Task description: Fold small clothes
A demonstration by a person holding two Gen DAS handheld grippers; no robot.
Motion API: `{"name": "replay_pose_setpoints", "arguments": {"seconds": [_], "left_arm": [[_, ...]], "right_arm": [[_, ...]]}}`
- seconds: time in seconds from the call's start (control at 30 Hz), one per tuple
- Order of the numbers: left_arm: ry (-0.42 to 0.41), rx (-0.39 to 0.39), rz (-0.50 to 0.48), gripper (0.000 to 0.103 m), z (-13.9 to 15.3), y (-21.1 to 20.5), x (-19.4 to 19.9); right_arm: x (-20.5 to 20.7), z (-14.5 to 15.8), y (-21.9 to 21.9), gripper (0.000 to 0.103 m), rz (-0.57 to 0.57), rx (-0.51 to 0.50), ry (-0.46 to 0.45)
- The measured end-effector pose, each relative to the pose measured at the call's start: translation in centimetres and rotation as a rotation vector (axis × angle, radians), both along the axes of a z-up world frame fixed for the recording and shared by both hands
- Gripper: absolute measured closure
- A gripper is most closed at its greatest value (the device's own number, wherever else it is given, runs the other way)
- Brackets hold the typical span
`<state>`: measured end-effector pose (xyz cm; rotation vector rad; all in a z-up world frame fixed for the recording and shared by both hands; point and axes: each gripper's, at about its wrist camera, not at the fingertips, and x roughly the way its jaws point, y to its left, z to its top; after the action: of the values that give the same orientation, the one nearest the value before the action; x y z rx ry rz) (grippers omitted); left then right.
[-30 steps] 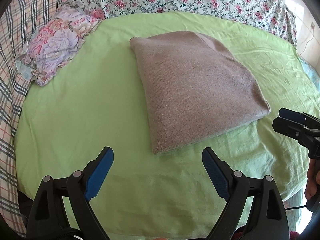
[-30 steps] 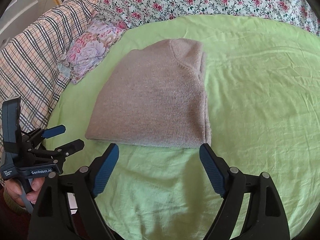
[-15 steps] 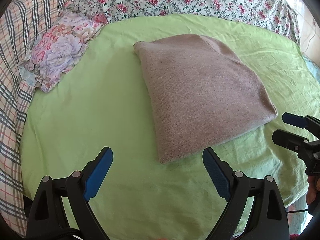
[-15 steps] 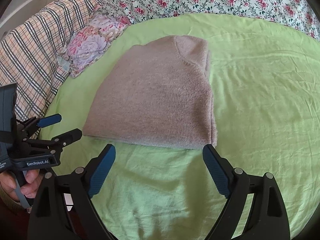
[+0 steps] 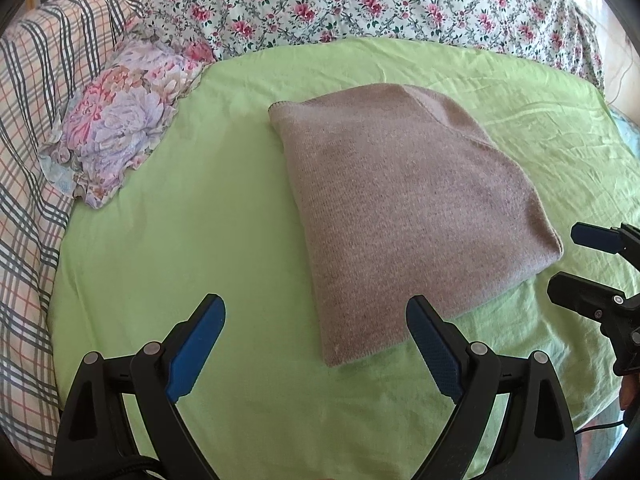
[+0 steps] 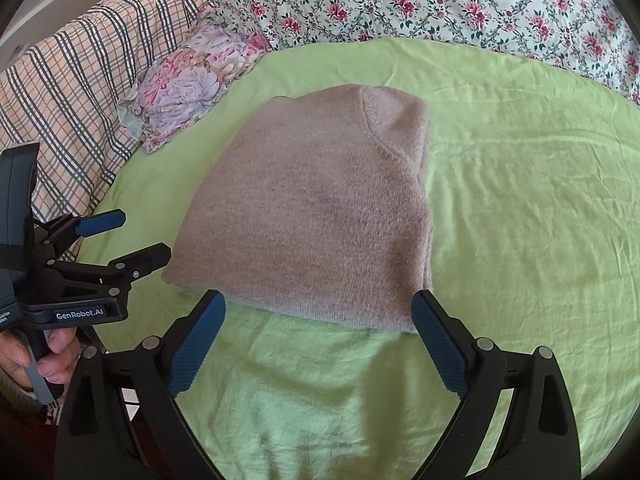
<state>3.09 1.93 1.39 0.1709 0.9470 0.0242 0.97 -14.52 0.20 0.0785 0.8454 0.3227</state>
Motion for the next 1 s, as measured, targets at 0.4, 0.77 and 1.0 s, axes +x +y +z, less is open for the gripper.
{"name": "replay_pose_setpoints", "arguments": {"seconds": [0.4, 0.77, 1.0], "left_arm": [[-0.002, -0.005, -0.014, 0.010, 0.4, 0.0, 1.4], [-0.014, -0.018, -0.014, 0.010, 0.9, -0.1, 2.9], [-0.009, -0.021, -0.021, 0.010, 0.9, -0.4, 3.0]], "right_arm": [[2.3, 0.8, 0.6, 0.007, 0.038, -0.031, 0.008], [4.4, 1.5, 0.7, 0.007, 0.047, -0.036, 0.004], [4.7, 1.2, 0.9, 0.007, 0.062, -0.038, 0.017]]}}
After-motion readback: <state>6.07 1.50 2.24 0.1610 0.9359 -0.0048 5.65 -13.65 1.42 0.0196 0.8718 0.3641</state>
